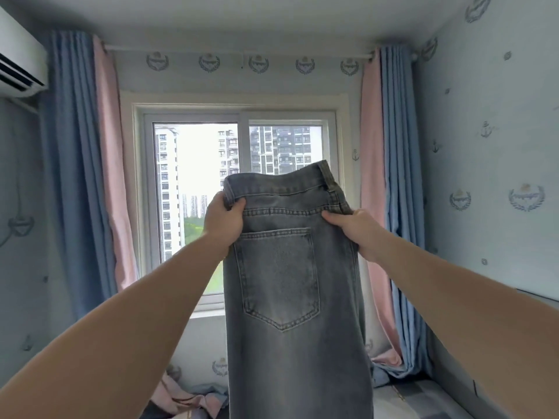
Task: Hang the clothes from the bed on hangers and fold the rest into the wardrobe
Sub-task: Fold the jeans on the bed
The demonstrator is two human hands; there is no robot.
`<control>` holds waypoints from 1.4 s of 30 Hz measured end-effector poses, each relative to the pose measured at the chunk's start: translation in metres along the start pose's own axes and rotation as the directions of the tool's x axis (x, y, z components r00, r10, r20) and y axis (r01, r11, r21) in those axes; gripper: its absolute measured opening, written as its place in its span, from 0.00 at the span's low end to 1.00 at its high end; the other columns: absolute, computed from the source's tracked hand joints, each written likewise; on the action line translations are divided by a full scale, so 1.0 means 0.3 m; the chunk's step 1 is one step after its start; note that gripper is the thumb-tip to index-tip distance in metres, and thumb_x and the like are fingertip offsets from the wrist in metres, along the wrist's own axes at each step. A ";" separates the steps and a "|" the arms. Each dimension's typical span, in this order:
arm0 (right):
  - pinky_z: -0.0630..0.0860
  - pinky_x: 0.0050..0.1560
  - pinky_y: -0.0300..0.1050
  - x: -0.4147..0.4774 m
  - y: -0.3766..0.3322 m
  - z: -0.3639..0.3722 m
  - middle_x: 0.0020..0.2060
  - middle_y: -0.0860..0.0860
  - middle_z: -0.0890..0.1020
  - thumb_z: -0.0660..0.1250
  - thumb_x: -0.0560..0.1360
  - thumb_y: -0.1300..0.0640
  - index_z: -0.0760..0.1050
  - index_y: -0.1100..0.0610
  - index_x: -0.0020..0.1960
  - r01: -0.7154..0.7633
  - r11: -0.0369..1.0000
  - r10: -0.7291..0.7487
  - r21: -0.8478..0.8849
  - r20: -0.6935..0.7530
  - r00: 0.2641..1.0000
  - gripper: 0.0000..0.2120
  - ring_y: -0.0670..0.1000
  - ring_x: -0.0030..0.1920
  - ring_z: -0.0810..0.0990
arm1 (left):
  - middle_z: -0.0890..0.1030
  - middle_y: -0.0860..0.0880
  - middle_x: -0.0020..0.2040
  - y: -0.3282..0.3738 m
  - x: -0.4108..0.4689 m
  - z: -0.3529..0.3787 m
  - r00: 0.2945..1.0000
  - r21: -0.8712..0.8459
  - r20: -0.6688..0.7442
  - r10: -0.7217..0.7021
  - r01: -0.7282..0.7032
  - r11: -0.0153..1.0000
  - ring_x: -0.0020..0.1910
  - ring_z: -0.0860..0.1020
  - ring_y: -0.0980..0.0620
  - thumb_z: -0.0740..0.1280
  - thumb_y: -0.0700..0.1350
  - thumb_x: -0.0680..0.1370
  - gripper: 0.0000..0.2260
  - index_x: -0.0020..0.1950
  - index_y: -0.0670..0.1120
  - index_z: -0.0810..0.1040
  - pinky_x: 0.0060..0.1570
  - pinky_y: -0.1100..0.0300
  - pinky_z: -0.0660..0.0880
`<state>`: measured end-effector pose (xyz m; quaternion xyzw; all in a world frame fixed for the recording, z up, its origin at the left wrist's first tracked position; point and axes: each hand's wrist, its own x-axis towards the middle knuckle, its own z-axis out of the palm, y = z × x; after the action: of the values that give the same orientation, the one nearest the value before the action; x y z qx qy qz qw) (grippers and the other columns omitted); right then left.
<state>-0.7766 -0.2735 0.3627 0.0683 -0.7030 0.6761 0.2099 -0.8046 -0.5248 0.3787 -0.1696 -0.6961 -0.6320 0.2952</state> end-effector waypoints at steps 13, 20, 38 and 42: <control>0.76 0.39 0.40 -0.264 -0.269 0.255 0.45 0.49 0.84 0.69 0.80 0.53 0.80 0.53 0.47 0.171 0.977 -0.182 -0.125 -0.082 0.980 0.05 0.49 0.45 0.82 | 0.75 0.59 0.42 0.206 -0.090 -0.367 0.916 0.288 -0.113 0.386 -0.341 0.895 0.41 0.73 0.64 0.61 0.50 0.84 0.05 0.55 0.49 0.70 0.36 0.69 0.65; 0.76 0.42 0.41 -0.559 -0.407 0.285 0.47 0.50 0.84 0.67 0.81 0.53 0.79 0.52 0.45 0.213 0.970 -0.221 -0.120 -0.066 0.973 0.06 0.48 0.47 0.82 | 0.76 0.59 0.43 0.405 -0.335 -0.541 0.897 0.311 -0.148 0.417 -0.358 0.880 0.41 0.73 0.64 0.62 0.51 0.83 0.06 0.55 0.49 0.71 0.34 0.72 0.66; 0.75 0.33 0.34 -1.067 -0.439 0.406 0.42 0.47 0.85 0.69 0.80 0.53 0.80 0.52 0.44 0.113 0.991 -0.113 -0.070 0.011 0.994 0.06 0.46 0.43 0.82 | 0.81 0.51 0.53 0.502 -0.791 -0.875 0.978 0.287 -0.137 0.157 -0.113 0.951 0.52 0.78 0.50 0.63 0.56 0.82 0.15 0.62 0.48 0.77 0.54 0.52 0.74; 0.76 0.37 0.36 -1.046 -0.293 0.483 0.44 0.48 0.86 0.70 0.79 0.53 0.81 0.53 0.46 0.022 0.998 -0.020 -0.063 0.038 0.999 0.05 0.48 0.45 0.84 | 0.78 0.55 0.47 0.340 -0.815 -0.911 0.981 0.298 -0.173 0.089 -0.034 0.954 0.46 0.76 0.58 0.63 0.55 0.82 0.12 0.57 0.48 0.76 0.40 0.64 0.68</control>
<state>-0.4893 -0.4811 0.3224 0.0815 -0.7271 0.6498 0.2060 -0.5009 -0.7446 0.3125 -0.0860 -0.7463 -0.5249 0.4002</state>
